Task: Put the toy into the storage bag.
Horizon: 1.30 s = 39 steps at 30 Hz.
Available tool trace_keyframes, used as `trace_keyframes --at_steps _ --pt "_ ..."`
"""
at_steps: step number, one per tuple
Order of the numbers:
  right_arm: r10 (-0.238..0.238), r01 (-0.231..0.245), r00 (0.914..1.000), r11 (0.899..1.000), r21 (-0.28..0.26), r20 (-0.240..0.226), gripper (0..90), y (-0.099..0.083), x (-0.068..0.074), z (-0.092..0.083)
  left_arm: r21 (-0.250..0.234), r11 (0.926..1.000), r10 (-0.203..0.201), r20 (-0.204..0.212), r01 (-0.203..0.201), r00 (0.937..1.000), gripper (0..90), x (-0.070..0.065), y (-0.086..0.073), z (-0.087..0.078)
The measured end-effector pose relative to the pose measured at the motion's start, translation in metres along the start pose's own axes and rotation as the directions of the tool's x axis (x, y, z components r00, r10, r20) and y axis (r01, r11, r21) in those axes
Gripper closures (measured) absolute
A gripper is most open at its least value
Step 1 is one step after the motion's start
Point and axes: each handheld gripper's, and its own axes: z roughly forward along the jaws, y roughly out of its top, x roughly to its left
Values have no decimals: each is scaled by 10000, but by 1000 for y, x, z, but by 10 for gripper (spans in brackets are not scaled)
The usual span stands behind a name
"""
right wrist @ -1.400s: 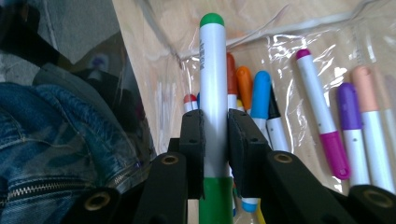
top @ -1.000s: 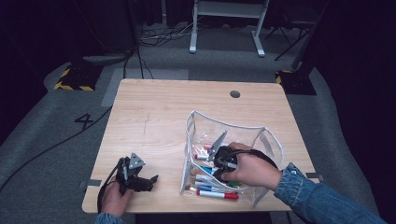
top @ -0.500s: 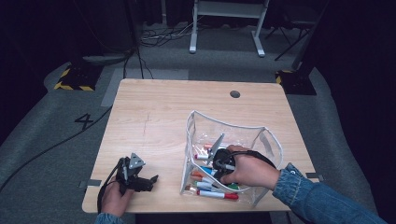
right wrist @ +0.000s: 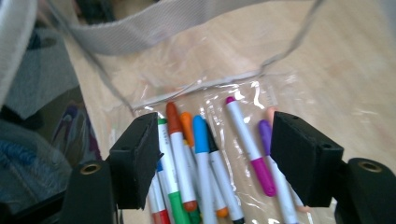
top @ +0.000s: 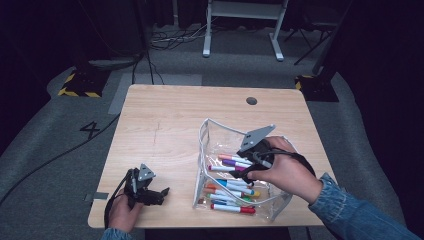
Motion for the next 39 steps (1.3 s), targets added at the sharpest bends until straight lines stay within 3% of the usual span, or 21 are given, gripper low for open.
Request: trace_keyframes --at_steps 7,11,16,22,31,35,37,39 --pt "892 -829 9928 9934 -792 800 322 -19 -18 -39 4 10000 7 1 -7 10000 0 0 0 0" --pt "1440 -1313 9834 9847 -1147 1106 322 -35 -27 -59 -3 10000 -48 33 48 10000 0 0 0 0" --pt "2020 -1797 9656 9736 -1409 1640 323 -58 -38 -83 -21 10000 21 -45 -21 10000 0 0 1 1" --pt "2948 -2586 9344 9474 -1885 2001 322 -93 -46 -105 10 9999 -114 17 114 9999 0 -1 2 2" --pt "4306 -3863 8793 8947 -2240 2035 321 -156 -57 -116 -31 9999 -109 -35 109 9999 0 0 2 2" --pt "4719 -4290 8509 8778 -2132 2306 320 -183 -66 -113 -41 9999 -111 -44 110 9999 0 -1 2 2" --pt "4999 -4589 8363 8629 -2118 2249 320 -196 -68 -107 -42 9999 -104 -55 103 9999 0 0 2 2" --pt "5135 -4752 8271 8560 -2035 2288 319 -207 -70 -99 -36 10000 -72 -70 72 9999 0 0 2 2"
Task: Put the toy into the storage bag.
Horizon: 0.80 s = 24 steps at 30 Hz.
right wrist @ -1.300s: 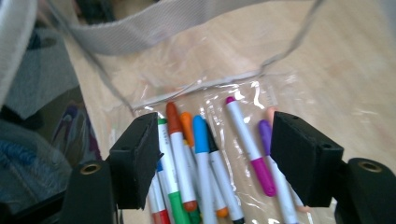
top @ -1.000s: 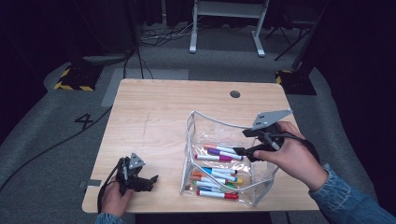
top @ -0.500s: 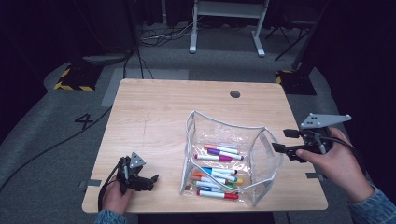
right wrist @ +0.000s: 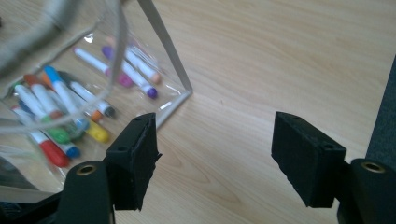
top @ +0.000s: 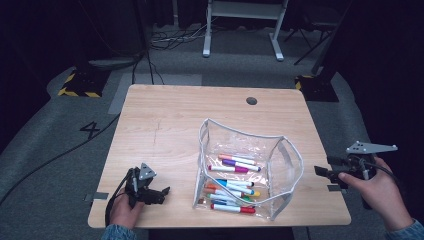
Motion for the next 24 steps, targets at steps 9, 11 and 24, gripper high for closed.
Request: trace_keyframes --at_steps 9,11,24 --pt "468 -473 9988 9981 391 147 290 -49 -9 42 -4 10000 -27 17 27 10000 0 0 0 0" --pt "604 -609 9981 9970 481 113 288 -58 -9 51 -5 10000 -34 17 34 10000 0 0 0 0" --pt "391 -359 9971 9981 -498 654 242 -99 -11 98 45 10000 6 38 -6 10000 0 0 0 0"
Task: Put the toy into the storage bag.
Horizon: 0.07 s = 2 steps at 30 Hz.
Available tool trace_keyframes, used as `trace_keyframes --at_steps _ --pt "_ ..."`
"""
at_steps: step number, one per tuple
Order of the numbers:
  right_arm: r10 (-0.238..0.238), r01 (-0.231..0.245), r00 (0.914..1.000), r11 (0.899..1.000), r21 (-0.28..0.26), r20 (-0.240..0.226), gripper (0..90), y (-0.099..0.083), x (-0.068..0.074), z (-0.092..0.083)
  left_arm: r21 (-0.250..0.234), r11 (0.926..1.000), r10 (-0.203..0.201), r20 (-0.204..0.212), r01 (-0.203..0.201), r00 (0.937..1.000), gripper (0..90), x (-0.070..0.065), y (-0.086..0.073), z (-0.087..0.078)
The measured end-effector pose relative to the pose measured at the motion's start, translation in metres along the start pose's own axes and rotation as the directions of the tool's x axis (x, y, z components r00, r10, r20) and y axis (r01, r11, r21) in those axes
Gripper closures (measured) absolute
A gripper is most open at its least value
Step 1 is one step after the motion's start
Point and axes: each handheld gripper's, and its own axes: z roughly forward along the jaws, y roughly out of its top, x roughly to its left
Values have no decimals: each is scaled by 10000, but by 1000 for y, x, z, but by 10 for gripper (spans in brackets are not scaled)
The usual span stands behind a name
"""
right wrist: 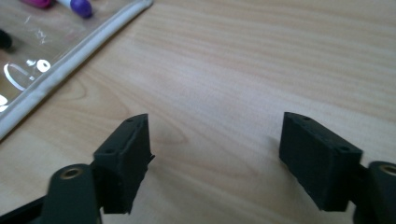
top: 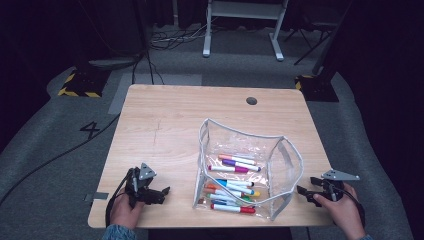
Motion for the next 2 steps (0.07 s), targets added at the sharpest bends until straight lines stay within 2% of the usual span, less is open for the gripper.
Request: trace_keyframes --at_steps 2 --pt "-402 413 9986 9986 -320 350 223 -4 0 3 -31 10000 -26 -43 26 10000 0 0 0 0"
